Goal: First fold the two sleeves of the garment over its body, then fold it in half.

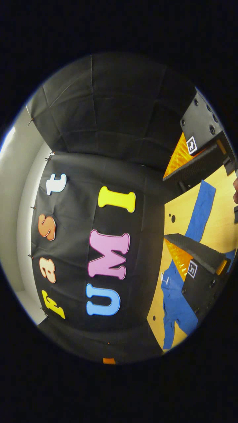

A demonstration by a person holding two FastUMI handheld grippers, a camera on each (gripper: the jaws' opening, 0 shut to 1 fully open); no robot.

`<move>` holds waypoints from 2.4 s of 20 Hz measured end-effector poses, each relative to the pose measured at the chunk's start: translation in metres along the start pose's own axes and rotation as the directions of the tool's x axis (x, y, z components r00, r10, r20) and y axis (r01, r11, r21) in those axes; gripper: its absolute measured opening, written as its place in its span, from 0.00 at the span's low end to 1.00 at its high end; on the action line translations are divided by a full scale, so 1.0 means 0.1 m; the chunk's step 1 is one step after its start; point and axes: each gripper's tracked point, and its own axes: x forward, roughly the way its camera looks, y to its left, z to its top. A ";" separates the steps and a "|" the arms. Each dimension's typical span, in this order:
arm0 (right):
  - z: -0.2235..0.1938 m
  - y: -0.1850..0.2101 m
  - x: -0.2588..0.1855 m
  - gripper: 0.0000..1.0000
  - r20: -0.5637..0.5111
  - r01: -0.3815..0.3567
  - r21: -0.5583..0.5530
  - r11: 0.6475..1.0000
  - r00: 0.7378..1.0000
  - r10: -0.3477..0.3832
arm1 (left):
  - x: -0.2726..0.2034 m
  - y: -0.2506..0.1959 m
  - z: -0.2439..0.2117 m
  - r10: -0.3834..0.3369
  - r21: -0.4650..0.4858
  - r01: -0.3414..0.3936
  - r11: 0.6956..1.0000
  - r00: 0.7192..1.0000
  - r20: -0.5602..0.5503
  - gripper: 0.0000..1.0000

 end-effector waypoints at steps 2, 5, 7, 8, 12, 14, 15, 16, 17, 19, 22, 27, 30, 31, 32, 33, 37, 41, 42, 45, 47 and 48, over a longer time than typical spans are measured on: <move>-0.24 -0.06 0.23 0.99 -0.052 0.015 -0.015 1.000 0.999 -0.016 | 0.19 -0.04 -0.05 -0.006 0.029 0.006 1.000 1.000 -0.017 0.80; -0.75 -0.11 0.55 1.00 -0.188 0.001 -0.016 1.000 0.982 -0.004 | 0.39 -0.11 -0.11 0.000 0.066 0.002 0.998 0.999 -0.040 0.80; -1.06 -0.12 0.76 1.00 -0.255 -0.018 0.009 1.000 0.967 0.020 | 0.48 -0.15 -0.10 0.002 0.097 0.001 0.995 1.000 -0.031 0.80; -1.24 -0.12 0.85 1.00 -0.293 -0.028 0.018 0.999 0.956 0.032 | 0.52 -0.18 -0.13 -0.004 0.111 0.007 0.994 0.999 -0.034 0.80; -2.16 -0.23 1.18 1.00 -0.483 -0.048 0.045 0.998 0.873 0.064 | 0.69 -0.25 -0.28 -0.016 0.126 0.026 0.992 0.997 -0.080 0.80; -2.54 -0.35 1.28 1.00 -0.569 -0.040 0.043 0.998 0.821 0.058 | 0.75 -0.23 -0.34 -0.004 0.124 0.018 0.992 0.994 -0.108 0.80; -2.68 -0.38 1.30 1.00 -0.605 -0.034 0.053 0.998 0.794 0.059 | 0.78 -0.22 -0.34 0.004 0.123 0.010 0.992 0.994 -0.110 0.80; -2.85 -0.39 1.42 1.00 -0.620 -0.026 0.063 0.998 0.782 0.059 | 0.79 -0.22 -0.34 0.010 0.120 0.004 0.993 0.994 -0.112 0.80; -3.03 -0.41 1.49 0.94 -0.649 -0.009 0.073 0.997 0.759 0.055 | 0.82 -0.21 -0.36 0.016 0.117 -0.002 0.993 0.993 -0.117 0.80; -3.39 -0.47 1.55 1.00 -0.722 0.031 0.087 0.996 0.691 0.042 | 0.86 -0.20 -0.40 0.033 0.122 -0.017 0.992 0.990 -0.134 0.80; -3.60 -0.50 1.58 1.00 -0.760 0.040 0.088 0.995 0.648 0.041 | 0.91 -0.23 -0.44 0.045 0.135 -0.026 0.991 0.989 -0.142 0.80; -3.69 -0.48 1.60 0.99 -0.775 0.043 0.118 0.992 0.629 0.065 | 1.02 -0.36 -0.59 0.035 0.103 -0.016 0.995 0.983 -0.182 0.80; -3.68 -0.49 1.60 0.91 -0.778 0.044 0.117 0.992 0.624 0.064 | 1.03 -0.40 -0.66 0.039 0.078 -0.025 0.997 0.980 -0.197 0.80; -3.70 -0.50 1.60 0.98 -0.791 0.056 0.116 0.992 0.609 0.058 | 1.01 -0.42 -0.68 0.039 0.069 -0.026 0.997 0.979 -0.200 0.80; -3.71 -0.52 1.60 0.79 -0.797 0.082 0.124 0.989 0.602 0.049 | 1.00 -0.45 -0.68 0.034 0.059 -0.023 0.998 0.979 -0.200 0.80; -3.70 -0.51 1.63 0.60 -0.791 0.108 0.137 0.985 0.611 0.043 | 1.00 -0.48 -0.69 0.026 0.054 -0.016 0.998 0.980 -0.199 0.80; -3.65 -0.45 1.62 0.00 -0.788 0.099 0.192 0.976 0.609 0.093 | 0.97 -0.55 -0.55 0.003 0.093 0.010 0.996 0.989 -0.146 0.80; -3.65 -0.35 1.63 0.06 -0.811 0.153 0.258 0.954 0.571 0.127 | 0.91 -0.55 -0.41 -0.007 0.128 0.018 0.992 0.996 -0.087 0.80; -3.63 -0.30 1.60 0.06 -0.805 0.133 0.277 0.952 0.573 0.154 | 0.89 -0.53 -0.47 0.000 0.128 0.014 0.992 0.995 -0.104 0.80; -3.42 -0.24 1.51 0.06 -0.772 0.069 0.272 0.960 0.611 0.176 | 0.81 -0.43 -0.52 0.021 0.118 -0.006 0.993 0.991 -0.129 0.80; -3.25 -0.20 1.42 0.06 -0.755 0.069 0.289 0.955 0.629 0.184 | 0.76 -0.39 -0.49 0.015 0.106 -0.002 0.994 0.992 -0.126 0.80; -3.16 -0.20 1.37 0.06 -0.744 0.072 0.295 0.953 0.644 0.181 | 0.73 -0.35 -0.50 0.014 0.103 -0.001 0.995 0.992 -0.125 0.80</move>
